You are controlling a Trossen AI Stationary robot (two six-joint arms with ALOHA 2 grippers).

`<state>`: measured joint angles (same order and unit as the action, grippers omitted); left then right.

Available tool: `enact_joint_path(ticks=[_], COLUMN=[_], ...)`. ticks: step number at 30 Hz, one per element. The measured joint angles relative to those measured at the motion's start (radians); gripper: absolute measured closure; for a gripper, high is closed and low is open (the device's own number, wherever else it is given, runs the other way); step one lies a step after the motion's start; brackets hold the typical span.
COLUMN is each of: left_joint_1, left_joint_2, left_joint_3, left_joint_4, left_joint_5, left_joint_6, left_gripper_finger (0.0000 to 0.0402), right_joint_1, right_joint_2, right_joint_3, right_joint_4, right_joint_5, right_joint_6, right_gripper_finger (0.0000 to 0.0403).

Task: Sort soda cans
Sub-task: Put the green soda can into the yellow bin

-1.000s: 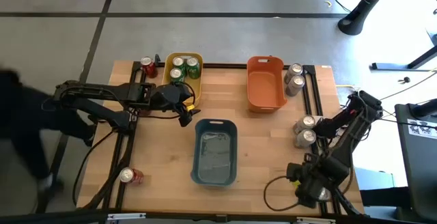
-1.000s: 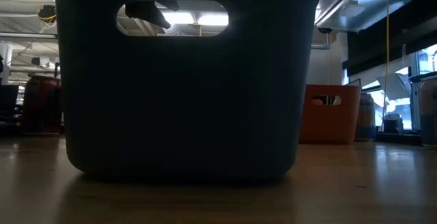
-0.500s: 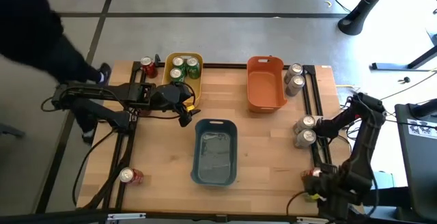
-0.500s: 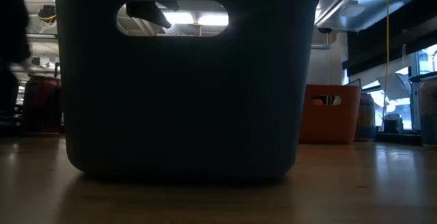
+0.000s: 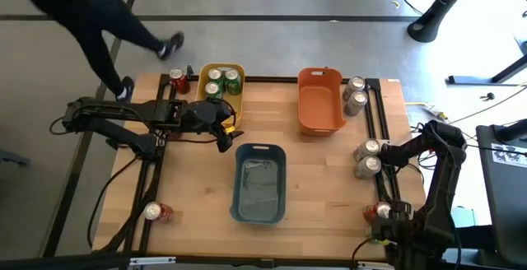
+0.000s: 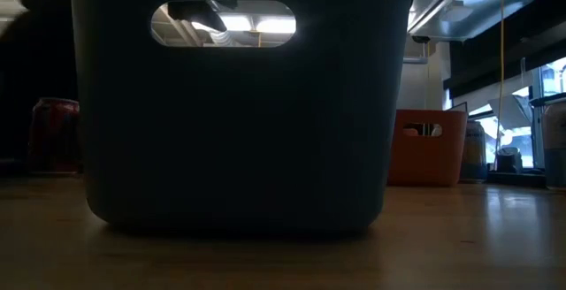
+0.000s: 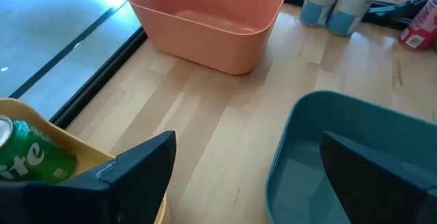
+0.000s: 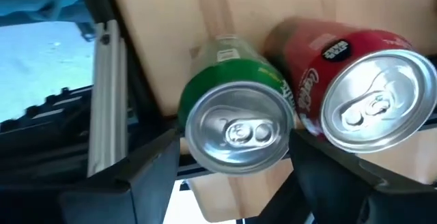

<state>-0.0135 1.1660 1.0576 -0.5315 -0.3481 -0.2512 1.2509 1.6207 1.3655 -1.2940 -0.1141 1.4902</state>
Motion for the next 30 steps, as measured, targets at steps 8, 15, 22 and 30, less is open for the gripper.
enact_joint_path(ticks=[8, 15, 22, 30], left_joint_1=[0.000, 0.000, 0.000, 0.000], left_joint_2=[0.000, 0.000, 0.000, 0.000], left_joint_3=[0.000, 0.000, 0.000, 0.000], left_joint_4=[-0.001, -0.002, -0.002, -0.003], left_joint_5=[0.000, 0.000, 0.000, 0.000], left_joint_6=[-0.002, -0.003, -0.005, -0.007], left_gripper_finger=[0.0054, 0.0054, 0.0054, 0.0054], right_joint_1=[0.000, -0.001, -0.001, -0.001], right_joint_2=[0.001, 0.001, 0.001, 0.001], right_joint_3=[0.000, 0.000, 0.000, 0.000], right_joint_4=[0.009, 0.020, 0.019, 0.022], right_joint_5=[0.002, 0.028, 0.036, 0.046], right_joint_6=[0.003, -0.004, -0.035, -0.030], right_gripper_finger=[0.0128, 0.0128, 0.0090, 0.0014])
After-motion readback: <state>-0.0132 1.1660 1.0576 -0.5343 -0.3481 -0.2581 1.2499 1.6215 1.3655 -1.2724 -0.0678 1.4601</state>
